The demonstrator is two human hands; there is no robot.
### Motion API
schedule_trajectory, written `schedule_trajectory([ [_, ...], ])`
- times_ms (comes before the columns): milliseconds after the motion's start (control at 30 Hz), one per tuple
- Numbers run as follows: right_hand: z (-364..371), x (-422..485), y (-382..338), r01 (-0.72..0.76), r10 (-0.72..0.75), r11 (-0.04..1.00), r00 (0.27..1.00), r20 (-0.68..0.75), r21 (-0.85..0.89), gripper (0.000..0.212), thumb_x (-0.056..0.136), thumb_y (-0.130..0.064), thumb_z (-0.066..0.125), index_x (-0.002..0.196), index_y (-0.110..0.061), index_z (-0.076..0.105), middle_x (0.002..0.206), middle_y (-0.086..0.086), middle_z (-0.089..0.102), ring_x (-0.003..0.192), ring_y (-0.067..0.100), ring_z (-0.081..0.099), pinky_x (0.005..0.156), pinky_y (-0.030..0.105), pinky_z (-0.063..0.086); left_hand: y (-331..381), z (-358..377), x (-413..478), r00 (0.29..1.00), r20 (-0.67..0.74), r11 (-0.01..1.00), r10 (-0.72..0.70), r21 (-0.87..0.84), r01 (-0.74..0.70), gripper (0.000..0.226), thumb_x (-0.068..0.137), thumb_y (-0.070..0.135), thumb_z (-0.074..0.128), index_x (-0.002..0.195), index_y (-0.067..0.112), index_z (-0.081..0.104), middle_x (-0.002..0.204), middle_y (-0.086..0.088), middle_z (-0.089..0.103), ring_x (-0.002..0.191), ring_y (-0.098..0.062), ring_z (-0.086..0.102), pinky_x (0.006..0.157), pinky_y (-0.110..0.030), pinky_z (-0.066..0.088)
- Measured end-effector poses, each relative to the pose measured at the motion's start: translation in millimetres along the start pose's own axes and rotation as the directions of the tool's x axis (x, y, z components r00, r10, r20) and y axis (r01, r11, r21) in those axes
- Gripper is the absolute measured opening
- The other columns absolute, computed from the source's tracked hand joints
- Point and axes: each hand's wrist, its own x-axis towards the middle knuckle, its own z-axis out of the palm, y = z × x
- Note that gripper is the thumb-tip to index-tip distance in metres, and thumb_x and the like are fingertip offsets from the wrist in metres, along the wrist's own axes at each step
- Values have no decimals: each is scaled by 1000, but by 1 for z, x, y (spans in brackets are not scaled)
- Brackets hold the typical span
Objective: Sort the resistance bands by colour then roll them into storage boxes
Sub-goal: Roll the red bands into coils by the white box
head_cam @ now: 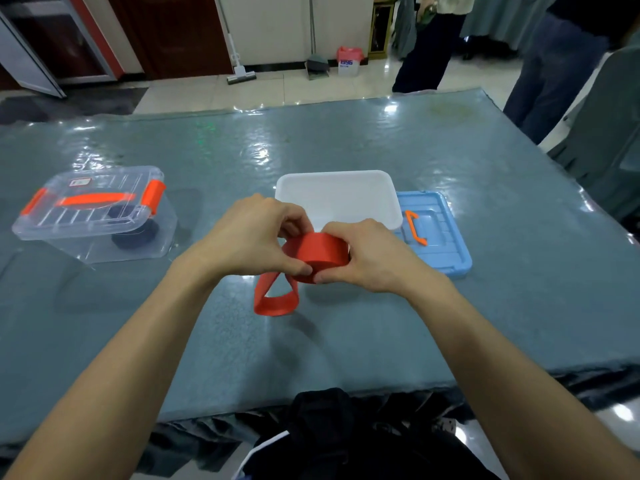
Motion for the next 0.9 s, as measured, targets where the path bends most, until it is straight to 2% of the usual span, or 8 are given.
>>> schedule_trajectory([
  [133,-9,-6,8,-40,73,891,996,-57,452,38,72,-31,100,95,-23,71,83,3,72,64,25,75,60,46,63,-22,-3,-2,999,41,921,-25,-388,39,64,61,27,104,120,24,80,107,11,83,107,-2,77,101,-21,57],
  [233,-16,-5,6,-32,112,765,990,-84,643,38,73,-13,98,103,-12,73,95,17,74,67,31,77,55,39,63,-31,8,-2,1000,2,748,-14,-664,12,57,64,12,98,117,20,80,110,-2,83,107,-13,79,96,-25,60],
  [367,-12,0,8,-35,154,696,983,-101,717,46,73,-9,96,113,-9,75,98,12,74,71,32,77,57,44,65,-36,21,2,996,-39,587,-78,-809,14,62,51,35,108,108,25,86,107,-9,83,98,-16,80,90,-26,61],
  [467,-1,3,14,-58,145,662,988,-51,747,51,70,-16,97,116,-13,73,101,11,75,83,34,78,62,47,67,-34,23,3,991,-86,658,-107,-753,6,44,62,16,104,101,17,84,95,-11,84,87,-17,80,83,-27,63],
  [567,-4,6,17,-93,99,881,995,11,464,57,71,-38,100,118,-30,69,104,-2,75,76,11,75,70,36,62,-31,17,3,990,-99,813,-97,-582,22,41,64,8,102,100,11,83,85,-3,83,79,-13,80,78,-26,63],
  [700,-10,17,11,-60,59,997,998,26,52,64,69,-60,95,124,-43,68,108,-19,72,71,-17,61,66,21,48,-25,8,6,999,-52,989,15,-146,-22,42,59,46,96,96,28,85,80,16,80,77,-1,77,80,-34,65],
  [833,6,28,16,-36,33,996,999,37,87,44,74,-56,93,104,-29,74,79,-9,72,69,6,68,71,41,59,-25,-1,8,1000,-29,998,12,55,-10,49,56,65,79,96,37,82,79,21,78,77,3,74,77,-34,62],
  [900,9,30,16,-33,31,995,999,17,89,48,74,-57,92,110,-32,72,82,-11,72,69,7,67,74,41,59,-29,-4,10,1000,-23,996,4,91,-2,53,57,68,76,100,37,81,82,20,79,80,1,75,78,-34,62],
])
